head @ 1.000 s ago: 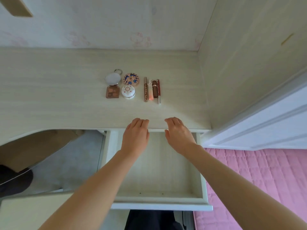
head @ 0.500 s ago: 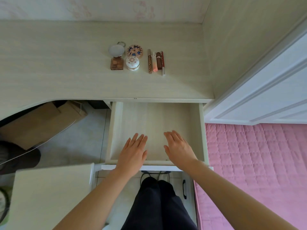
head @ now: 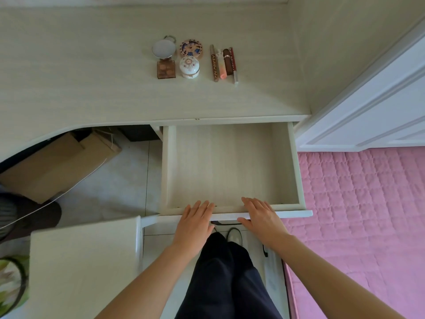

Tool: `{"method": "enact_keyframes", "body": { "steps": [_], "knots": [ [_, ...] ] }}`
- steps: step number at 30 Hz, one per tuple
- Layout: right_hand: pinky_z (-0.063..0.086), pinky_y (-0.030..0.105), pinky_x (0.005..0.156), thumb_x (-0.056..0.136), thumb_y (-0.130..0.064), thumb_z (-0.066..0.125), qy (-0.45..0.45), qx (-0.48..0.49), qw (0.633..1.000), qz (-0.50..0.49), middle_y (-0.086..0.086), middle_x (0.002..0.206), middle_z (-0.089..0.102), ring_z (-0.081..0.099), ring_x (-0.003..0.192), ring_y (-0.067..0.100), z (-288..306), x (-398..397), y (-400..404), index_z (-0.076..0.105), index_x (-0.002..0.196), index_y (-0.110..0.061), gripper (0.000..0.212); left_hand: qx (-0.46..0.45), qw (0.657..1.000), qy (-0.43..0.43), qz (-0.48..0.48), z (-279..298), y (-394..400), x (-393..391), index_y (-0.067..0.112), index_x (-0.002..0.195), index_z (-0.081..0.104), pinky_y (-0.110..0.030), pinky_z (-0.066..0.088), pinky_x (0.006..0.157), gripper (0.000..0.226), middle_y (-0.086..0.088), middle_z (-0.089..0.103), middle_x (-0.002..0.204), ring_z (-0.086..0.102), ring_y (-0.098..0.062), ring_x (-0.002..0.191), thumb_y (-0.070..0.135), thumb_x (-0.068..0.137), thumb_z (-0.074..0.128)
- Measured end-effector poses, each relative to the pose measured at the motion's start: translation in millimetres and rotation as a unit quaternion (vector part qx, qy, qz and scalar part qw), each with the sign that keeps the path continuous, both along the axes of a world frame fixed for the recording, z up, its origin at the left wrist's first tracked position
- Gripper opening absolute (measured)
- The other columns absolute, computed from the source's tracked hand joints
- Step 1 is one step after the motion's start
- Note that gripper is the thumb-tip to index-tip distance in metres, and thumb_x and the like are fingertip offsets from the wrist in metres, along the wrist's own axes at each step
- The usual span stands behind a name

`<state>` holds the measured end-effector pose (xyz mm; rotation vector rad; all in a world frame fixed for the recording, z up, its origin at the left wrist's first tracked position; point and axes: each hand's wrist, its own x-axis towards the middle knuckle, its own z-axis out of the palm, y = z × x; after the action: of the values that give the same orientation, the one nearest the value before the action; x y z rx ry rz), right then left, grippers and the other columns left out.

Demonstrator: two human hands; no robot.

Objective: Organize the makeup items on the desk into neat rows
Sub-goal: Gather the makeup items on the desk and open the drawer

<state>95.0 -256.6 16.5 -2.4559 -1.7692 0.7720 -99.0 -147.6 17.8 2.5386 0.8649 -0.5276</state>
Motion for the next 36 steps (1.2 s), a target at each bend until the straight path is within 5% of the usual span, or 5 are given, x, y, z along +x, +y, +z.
{"method": "enact_keyframes", "body": {
  "steps": [2,5,11,36],
  "knots": [
    [0.051,0.046,0.092,0.066,-0.036,0.084,-0.024,0.004,1.000,0.001,0.008,0.111,0.069,0.066,0.105,0.027,-10.0,1.2,-5.4,0.063,0.119,-0.007,0.064,0.024,1.000,-0.011,-0.002,-7.5,1.3,0.5,0.014,0.133,0.054,-0.046,0.043,0.103,0.064,-0.006,0.058,0.133,0.056,-0.027,0.123,0.026,0.075,0.078],
    [0.054,0.046,0.086,0.048,-0.027,0.093,-0.048,0.005,0.999,0.024,0.003,0.101,0.071,0.069,0.096,0.023,-13.9,3.5,-6.4,0.068,0.111,-0.011,0.069,0.039,0.999,-0.018,-0.008,-12.6,7.9,2.1,0.014,0.123,0.061,-0.045,0.049,0.097,0.066,-0.005,0.066,0.119,0.064,-0.025,0.109,0.017,0.062,0.087],
    [0.056,0.048,0.082,0.043,-0.018,0.095,-0.072,-0.009,0.996,0.048,-0.002,0.089,0.070,0.069,0.079,0.022,-13.8,7.3,-5.6,0.068,0.104,-0.017,0.066,0.060,0.998,-0.028,-0.020,-12.7,12.2,4.9,0.017,0.108,0.067,-0.037,0.057,0.078,0.067,0.002,0.070,0.092,0.068,-0.021,0.080,0.014,0.046,0.093],
    [0.053,0.035,0.059,0.042,-0.020,0.093,-0.081,-0.005,0.993,0.091,-0.006,0.079,0.067,0.063,0.066,0.020,-11.8,41.4,23.5,0.067,0.098,-0.021,0.062,0.109,0.993,-0.051,-0.006,-7.8,34.5,28.6,0.017,0.104,0.069,-0.032,0.057,0.073,0.062,0.003,0.070,0.089,0.068,-0.020,0.075,0.020,0.047,0.094]
  ]
}}
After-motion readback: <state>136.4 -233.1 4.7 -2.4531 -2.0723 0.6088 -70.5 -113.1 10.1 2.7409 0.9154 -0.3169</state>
